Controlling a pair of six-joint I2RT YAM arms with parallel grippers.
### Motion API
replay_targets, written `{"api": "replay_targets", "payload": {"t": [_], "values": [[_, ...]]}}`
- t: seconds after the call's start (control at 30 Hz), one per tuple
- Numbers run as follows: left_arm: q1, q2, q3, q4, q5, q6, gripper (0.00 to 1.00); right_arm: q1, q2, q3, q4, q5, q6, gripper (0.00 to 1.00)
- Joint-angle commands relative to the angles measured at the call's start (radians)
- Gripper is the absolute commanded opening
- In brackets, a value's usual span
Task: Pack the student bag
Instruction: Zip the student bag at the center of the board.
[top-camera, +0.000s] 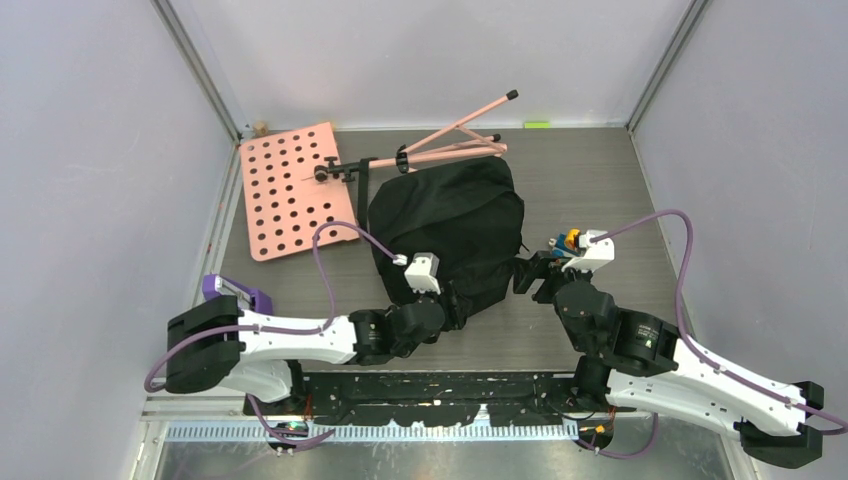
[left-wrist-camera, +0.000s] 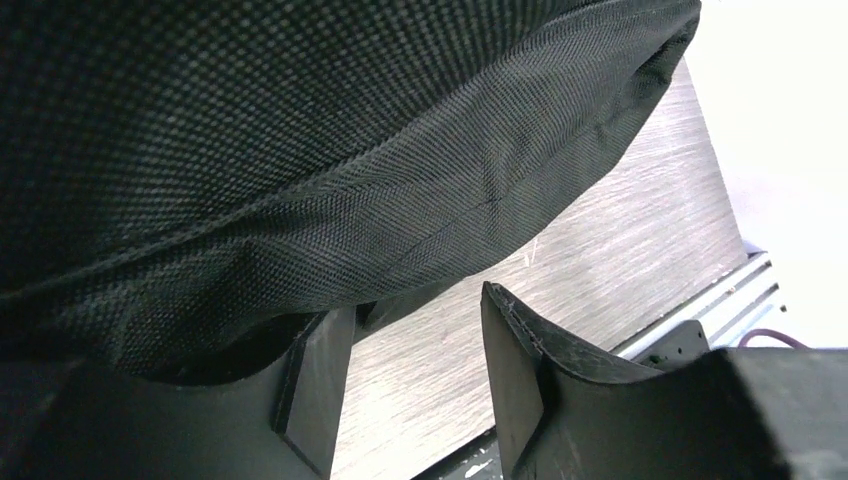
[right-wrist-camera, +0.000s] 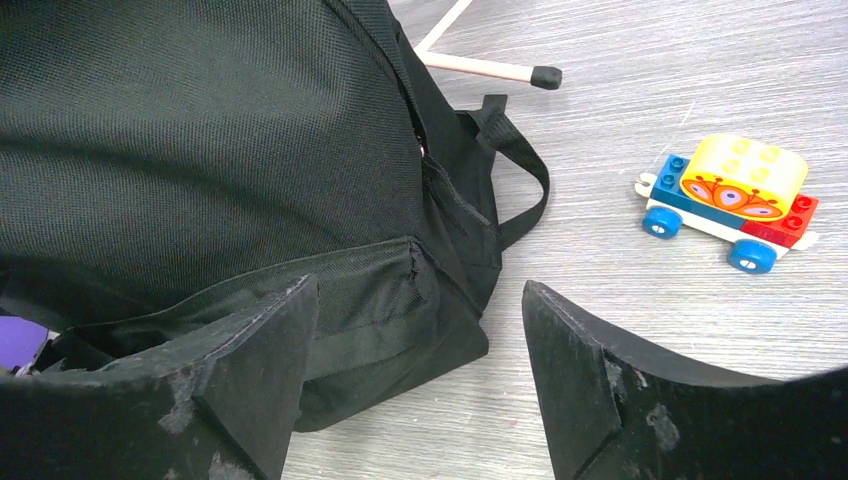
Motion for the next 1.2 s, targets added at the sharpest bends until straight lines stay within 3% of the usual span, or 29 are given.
{"api": "replay_targets", "payload": {"t": [0.0, 0.23, 0.43, 0.7, 0.87, 1.17], "values": [[-0.003, 0.046, 0.067, -0.044, -0.147, 0.026, 0.51, -0.002, 0.006, -0.005, 0.056, -0.008, 0.002, 0.79], [-0.020, 0.093, 0.100, -0.092, -0.231, 0.029, 0.35, -0.002, 0.005, -0.023, 0.061, -0.007, 0.007, 0.76], [-0.039, 0.067, 0.088, -0.153, -0.281, 0.020, 0.01, -0.002, 0.013, -0.046, 0.050, 0.003, 0.027, 0.84], [-0.051, 0.009, 0.041, -0.165, -0.272, 0.012, 0.00, -0.013, 0.049, -0.153, 0.204, -0.088, 0.130, 0.86], [-0.054, -0.008, 0.031, -0.163, -0.270, 0.018, 0.00, -0.027, 0.090, -0.237, 0.368, -0.119, 0.208, 0.81], [-0.062, -0.017, 0.027, -0.163, -0.275, 0.029, 0.00, -0.073, 0.155, -0.275, 0.463, -0.083, 0.202, 0.74]]}}
